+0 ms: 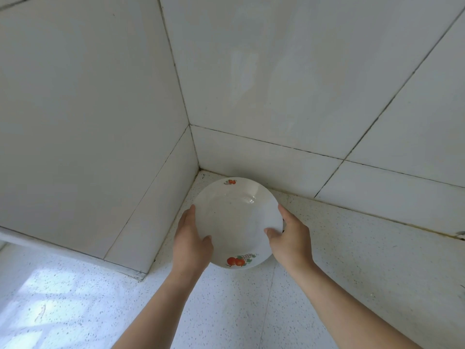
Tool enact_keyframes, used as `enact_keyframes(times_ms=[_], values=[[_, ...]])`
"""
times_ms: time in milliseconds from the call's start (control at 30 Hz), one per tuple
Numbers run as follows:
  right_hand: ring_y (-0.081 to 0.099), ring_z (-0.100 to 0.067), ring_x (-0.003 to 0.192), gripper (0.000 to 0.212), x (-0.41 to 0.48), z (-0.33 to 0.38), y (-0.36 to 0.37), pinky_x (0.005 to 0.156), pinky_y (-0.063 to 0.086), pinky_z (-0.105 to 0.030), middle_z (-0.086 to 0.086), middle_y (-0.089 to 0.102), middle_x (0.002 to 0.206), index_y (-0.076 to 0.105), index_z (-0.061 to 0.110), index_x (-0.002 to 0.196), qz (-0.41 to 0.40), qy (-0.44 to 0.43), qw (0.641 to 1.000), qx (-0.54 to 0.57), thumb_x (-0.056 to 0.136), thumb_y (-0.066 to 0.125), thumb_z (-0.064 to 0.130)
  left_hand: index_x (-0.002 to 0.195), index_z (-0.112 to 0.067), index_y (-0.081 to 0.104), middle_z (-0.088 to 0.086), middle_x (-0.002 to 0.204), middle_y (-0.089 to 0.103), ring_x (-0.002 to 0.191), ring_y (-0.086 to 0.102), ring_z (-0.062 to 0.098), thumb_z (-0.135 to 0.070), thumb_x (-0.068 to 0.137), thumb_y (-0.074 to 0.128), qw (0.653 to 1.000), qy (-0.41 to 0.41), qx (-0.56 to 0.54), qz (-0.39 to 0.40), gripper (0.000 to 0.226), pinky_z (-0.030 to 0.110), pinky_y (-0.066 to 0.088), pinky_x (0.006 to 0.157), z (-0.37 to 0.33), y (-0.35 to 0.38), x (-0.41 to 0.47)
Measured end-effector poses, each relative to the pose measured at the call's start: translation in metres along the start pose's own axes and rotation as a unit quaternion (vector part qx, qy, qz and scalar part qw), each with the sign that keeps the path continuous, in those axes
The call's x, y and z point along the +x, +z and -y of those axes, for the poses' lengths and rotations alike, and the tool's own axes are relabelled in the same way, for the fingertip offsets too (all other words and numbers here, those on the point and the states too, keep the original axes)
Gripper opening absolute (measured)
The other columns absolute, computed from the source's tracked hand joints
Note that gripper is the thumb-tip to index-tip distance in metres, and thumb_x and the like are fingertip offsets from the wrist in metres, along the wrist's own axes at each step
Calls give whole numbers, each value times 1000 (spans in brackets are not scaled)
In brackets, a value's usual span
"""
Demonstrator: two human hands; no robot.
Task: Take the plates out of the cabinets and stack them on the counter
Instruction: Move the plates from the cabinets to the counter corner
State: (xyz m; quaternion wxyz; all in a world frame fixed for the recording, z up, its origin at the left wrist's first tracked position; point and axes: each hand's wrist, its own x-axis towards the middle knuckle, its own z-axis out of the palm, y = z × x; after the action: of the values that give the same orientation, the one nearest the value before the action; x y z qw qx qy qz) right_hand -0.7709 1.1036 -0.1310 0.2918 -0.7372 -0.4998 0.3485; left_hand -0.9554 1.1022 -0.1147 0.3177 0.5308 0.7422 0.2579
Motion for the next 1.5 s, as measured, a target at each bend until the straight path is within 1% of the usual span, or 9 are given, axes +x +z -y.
enact_keyframes(times_ms=[133, 333, 433, 667, 767, 867, 967, 1200, 1500], values=[[55, -22, 118, 61, 1, -2, 0, 98, 47, -35, -3, 58, 128, 43, 19, 138, -3, 5, 1000, -3, 82, 67, 11, 146, -13, 24, 4, 148, 36, 134, 36, 22, 2, 80, 58, 1000, 0, 3, 6, 75, 25, 31, 101, 3, 0, 3], [48, -19, 127, 61, -3, -3, 2, 104, 44, -40, 0, 52, 138, 40, 18, 141, -7, 2, 1000, 20, 84, 63, 9, 146, -14, 23, 4, 147, 35, 134, 35, 21, -3, 81, 61, 999, 24, 15, 24, 76, 22, 29, 98, 8, -3, 6], [46, -19, 129, 61, -3, -3, 1, 105, 43, -40, -1, 49, 140, 39, 17, 141, -3, -3, 1000, 17, 84, 63, 10, 146, -11, 21, 6, 149, 32, 135, 33, 23, -10, 84, 61, 998, 36, 38, 32, 74, 31, 31, 107, 13, -5, 3], [49, -14, 115, 52, -5, 2, -12, 92, 48, -33, 6, 51, 125, 49, 22, 129, 8, -17, 1000, 9, 81, 67, 12, 146, -12, 23, 6, 148, 34, 135, 35, 23, -20, 83, 65, 998, 35, 27, 44, 75, 39, 36, 109, 10, -14, -4], [44, -10, 113, 54, -11, 5, -21, 87, 38, -24, 2, 48, 131, 45, 17, 133, 15, -12, 1000, -16, 83, 67, 22, 146, -12, 24, 5, 149, 33, 136, 33, 22, -24, 84, 64, 997, 42, 29, 52, 75, 36, 32, 109, 1, -20, -9], [38, -18, 132, 66, -20, 11, -32, 105, 36, -32, -1, 38, 146, 35, 14, 141, 23, 3, 999, -30, 86, 64, 32, 146, -12, 24, 4, 151, 31, 138, 29, 20, -25, 86, 62, 996, 61, 35, 53, 72, 30, 27, 108, -11, -28, -19], [36, -17, 135, 68, -37, 20, -48, 110, 34, -39, -1, 36, 149, 33, 16, 143, 38, 7, 999, -25, 86, 62, 38, 146, -15, 25, 2, 152, 30, 139, 29, 18, -29, 87, 60, 995, 82, 35, 52, 70, 31, 28, 109, -23, -39, -33], [49, -11, 122, 53, -109, 29, -89, 97, 38, -22, 7, 49, 138, 46, 19, 134, 21, -17, 1000, 4, 87, 60, 38, 142, -21, 35, -2, 147, 38, 132, 40, 18, -32, 90, 56, 986, 153, 28, 61, 57, 24, 32, 98, -52, -60, -95], [54, -4, 112, 43, -222, 2, -132, 86, 43, -19, 18, 56, 122, 51, 28, 127, -15, -3, 997, 82, 86, 60, 40, 138, -25, 40, -9, 143, 43, 129, 40, 6, -35, 91, 53, 955, 266, 43, 125, 50, 17, 29, 99, -64, -66, -194]])
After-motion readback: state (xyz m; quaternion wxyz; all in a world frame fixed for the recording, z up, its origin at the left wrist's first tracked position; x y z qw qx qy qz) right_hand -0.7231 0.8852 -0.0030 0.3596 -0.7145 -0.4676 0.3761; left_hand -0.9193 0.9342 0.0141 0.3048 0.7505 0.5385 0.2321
